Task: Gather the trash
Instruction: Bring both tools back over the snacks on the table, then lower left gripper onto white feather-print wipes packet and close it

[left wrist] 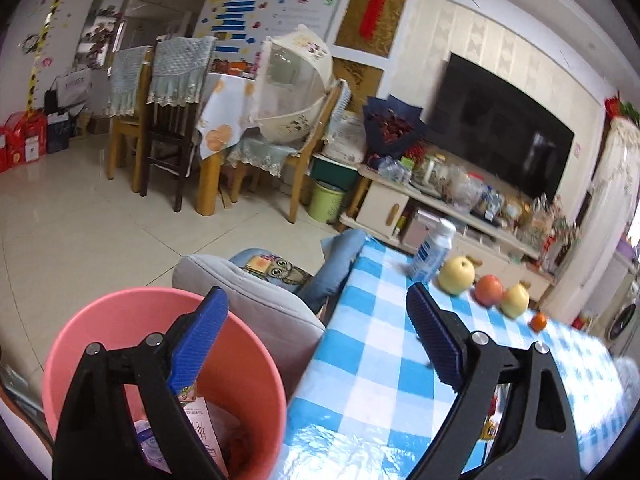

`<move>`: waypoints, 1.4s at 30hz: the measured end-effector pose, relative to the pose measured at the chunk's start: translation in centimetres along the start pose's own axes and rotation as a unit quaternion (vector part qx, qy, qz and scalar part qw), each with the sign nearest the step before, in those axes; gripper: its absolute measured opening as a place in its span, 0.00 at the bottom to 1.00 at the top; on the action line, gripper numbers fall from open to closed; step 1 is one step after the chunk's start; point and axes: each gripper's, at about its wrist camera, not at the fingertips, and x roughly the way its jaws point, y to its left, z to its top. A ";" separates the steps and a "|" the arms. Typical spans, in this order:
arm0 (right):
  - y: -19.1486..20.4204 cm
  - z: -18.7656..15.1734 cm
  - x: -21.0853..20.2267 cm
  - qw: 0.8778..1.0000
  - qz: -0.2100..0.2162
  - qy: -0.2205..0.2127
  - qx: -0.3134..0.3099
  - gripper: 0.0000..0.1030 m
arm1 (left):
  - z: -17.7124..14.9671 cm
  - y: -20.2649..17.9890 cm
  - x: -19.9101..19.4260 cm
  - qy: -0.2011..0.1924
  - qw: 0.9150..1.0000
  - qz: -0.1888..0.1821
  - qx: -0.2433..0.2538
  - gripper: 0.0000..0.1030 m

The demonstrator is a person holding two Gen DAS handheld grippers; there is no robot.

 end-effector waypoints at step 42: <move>-11.8 -5.8 -13.0 0.995 -0.079 -0.052 0.028 0.92 | -11.6 -13.9 -4.0 0.158 0.972 -0.086 0.154 0.88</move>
